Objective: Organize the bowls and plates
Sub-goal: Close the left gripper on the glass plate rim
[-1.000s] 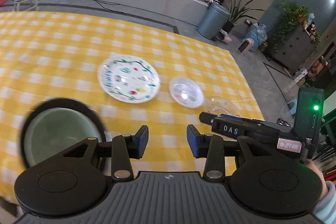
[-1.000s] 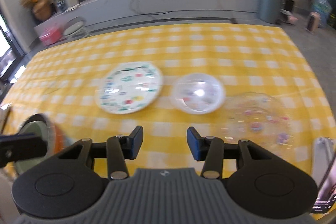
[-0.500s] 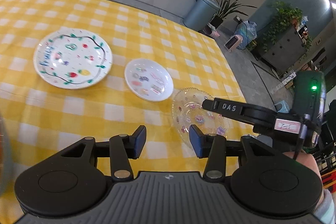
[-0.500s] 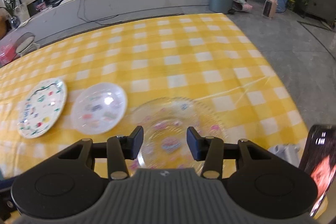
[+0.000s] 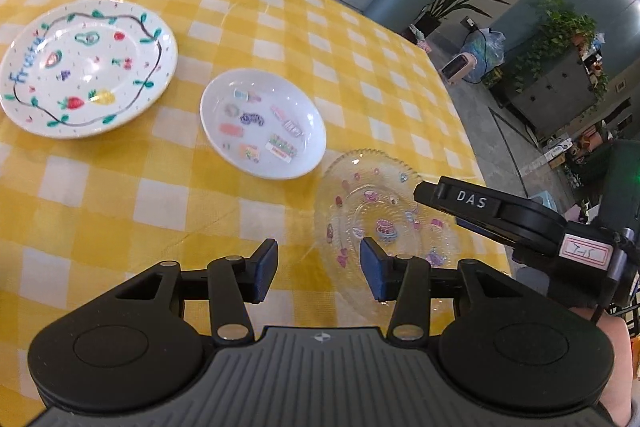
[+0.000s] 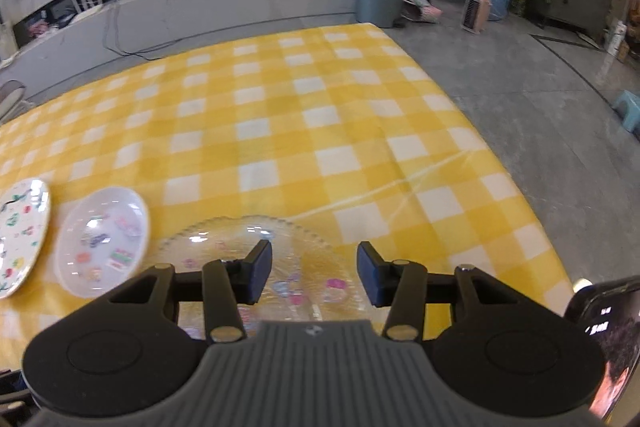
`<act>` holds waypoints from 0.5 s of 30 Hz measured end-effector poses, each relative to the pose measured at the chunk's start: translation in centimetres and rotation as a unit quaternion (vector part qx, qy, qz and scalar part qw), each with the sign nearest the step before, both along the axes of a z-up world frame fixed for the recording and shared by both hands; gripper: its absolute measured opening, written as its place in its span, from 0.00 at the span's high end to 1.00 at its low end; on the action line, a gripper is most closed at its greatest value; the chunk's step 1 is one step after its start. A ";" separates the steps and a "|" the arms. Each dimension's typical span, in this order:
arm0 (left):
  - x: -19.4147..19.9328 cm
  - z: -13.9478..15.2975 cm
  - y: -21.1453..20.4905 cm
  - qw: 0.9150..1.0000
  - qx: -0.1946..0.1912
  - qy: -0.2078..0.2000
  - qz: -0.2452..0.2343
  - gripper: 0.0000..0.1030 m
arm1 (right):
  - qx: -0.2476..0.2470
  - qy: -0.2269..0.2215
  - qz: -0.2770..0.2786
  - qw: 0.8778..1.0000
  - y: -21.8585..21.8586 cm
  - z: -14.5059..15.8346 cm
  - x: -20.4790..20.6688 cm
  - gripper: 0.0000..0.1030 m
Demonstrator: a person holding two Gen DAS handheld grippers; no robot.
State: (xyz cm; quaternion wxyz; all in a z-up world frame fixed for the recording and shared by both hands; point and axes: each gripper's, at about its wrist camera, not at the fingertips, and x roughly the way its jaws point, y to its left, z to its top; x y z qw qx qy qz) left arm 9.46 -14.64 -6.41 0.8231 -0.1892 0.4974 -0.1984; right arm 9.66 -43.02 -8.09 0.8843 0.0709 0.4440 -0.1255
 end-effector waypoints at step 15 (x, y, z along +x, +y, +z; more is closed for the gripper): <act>1.0 -0.7 -1.0 1.000 0.004 0.011 -0.005 0.68 | 0.055 0.026 -0.032 0.998 -0.7 -1.0 -0.2 0.56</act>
